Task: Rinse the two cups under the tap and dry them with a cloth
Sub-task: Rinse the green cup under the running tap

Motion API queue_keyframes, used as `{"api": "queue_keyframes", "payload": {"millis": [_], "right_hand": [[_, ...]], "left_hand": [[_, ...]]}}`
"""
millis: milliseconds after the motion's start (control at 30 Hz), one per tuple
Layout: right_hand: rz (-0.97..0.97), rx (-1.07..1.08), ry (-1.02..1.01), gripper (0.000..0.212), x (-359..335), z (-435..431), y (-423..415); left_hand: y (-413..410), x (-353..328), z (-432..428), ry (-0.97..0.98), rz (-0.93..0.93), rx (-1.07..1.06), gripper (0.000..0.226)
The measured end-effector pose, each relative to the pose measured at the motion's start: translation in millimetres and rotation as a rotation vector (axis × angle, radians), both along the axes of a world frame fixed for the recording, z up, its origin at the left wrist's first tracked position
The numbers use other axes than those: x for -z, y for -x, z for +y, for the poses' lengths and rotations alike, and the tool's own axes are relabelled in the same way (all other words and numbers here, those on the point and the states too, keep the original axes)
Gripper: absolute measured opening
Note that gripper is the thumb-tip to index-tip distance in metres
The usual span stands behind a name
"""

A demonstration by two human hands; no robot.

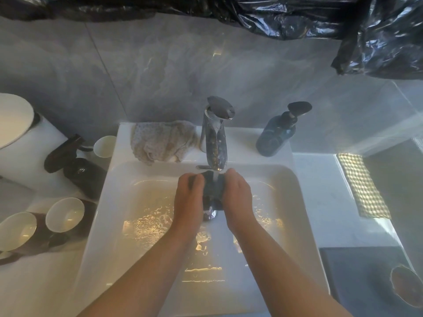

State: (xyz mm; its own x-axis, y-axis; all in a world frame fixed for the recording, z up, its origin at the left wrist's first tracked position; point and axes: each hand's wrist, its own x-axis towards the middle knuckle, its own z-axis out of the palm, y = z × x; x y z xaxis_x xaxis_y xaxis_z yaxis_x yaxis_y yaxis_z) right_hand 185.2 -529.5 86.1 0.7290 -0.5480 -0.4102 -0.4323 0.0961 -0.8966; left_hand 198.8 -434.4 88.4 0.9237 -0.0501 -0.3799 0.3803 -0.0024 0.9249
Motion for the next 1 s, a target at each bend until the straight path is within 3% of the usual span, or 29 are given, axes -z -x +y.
{"api": "queue_keyframes", "payload": {"millis": [267, 367, 500, 700, 867, 933, 1000], "right_hand": [[0.108, -0.059, -0.299, 0.029, -2, -4, -4], [-0.014, -0.028, -0.237, 0.023, -4, -6, 0], [-0.116, -0.048, -0.129, 0.041, 1, -4, 6], [-0.181, -0.068, -0.049, 0.046, 3, -4, 15], [-0.129, -0.065, -0.062, 0.046, 1, -3, 12], [-0.018, -0.034, -0.117, 0.040, 4, -6, 8], [0.157, -0.043, -0.246, 0.047, 3, -10, 7]], "left_hand": [[-11, 0, 5, 0.092, -0.036, -0.061, 0.011], [-11, -3, 2, 0.128, 0.081, -0.045, 0.016], [-10, -5, 2, 0.129, 0.169, -0.005, 0.024], [-15, -9, 1, 0.134, 0.239, 0.025, 0.021], [-12, -7, 2, 0.130, 0.247, 0.009, 0.024], [-10, -7, 2, 0.135, 0.200, 0.041, 0.022], [-10, -5, 4, 0.121, 0.124, 0.124, 0.018]]}}
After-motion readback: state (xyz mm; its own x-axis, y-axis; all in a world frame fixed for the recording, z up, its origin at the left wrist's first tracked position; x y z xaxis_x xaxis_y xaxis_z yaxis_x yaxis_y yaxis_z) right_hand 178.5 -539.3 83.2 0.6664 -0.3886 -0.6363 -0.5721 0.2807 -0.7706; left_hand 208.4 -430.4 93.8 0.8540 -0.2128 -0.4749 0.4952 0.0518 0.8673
